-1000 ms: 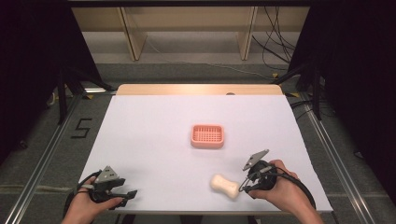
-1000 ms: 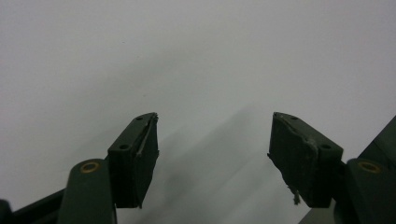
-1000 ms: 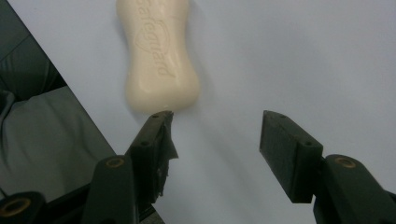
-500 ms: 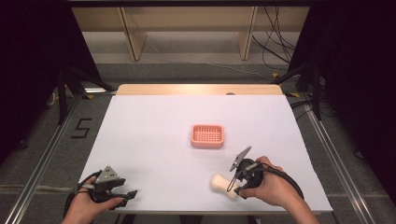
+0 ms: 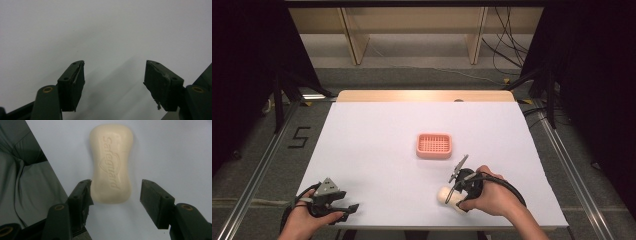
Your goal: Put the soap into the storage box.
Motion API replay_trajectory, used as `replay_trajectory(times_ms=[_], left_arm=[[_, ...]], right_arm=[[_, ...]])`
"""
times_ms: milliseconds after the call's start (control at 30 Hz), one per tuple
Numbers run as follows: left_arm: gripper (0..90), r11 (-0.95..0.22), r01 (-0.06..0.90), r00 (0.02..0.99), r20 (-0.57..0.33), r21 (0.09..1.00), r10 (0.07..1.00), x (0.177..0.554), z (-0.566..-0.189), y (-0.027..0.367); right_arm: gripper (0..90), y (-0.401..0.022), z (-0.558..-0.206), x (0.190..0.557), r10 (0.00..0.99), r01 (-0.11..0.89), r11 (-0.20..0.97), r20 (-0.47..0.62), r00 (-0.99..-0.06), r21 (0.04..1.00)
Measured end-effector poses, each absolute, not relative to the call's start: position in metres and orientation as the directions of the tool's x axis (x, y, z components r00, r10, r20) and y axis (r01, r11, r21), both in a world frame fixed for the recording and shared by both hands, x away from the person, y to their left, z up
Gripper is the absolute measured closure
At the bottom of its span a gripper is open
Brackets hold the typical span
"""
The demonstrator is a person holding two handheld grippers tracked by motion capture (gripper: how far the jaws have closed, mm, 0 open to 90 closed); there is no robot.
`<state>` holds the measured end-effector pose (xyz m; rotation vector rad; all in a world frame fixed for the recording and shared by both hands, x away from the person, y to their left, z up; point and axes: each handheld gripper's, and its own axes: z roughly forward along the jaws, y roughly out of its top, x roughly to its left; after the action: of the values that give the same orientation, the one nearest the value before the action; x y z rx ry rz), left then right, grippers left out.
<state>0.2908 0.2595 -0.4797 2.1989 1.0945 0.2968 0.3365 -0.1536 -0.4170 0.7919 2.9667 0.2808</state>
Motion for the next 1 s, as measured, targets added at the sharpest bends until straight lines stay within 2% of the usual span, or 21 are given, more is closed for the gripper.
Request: replay_trajectory(times_ms=[667, 933, 1000], left_arm=[[32.2, -0.429, 0.625, 0.624, -0.086, 0.652, 0.777, 0.29, -0.48, 0.26], [32.1, -0.43, 0.625, 0.619, -0.079, 0.651, 0.781, 0.289, -0.48, 0.26], [32.2, -0.426, 0.627, 0.621, -0.087, 0.652, 0.779, 0.289, -0.48, 0.26]], right_arm=[[41.1, -0.131, -0.432, 0.35, 0.446, 0.442, 0.886, 0.001, -0.895, 0.141], [40.7, -0.126, -0.435, 0.352, 0.467, 0.465, 0.878, 0.008, -0.884, 0.115], [40.6, -0.125, -0.436, 0.354, 0.441, 0.439, 0.891, 0.009, -0.897, 0.118]])
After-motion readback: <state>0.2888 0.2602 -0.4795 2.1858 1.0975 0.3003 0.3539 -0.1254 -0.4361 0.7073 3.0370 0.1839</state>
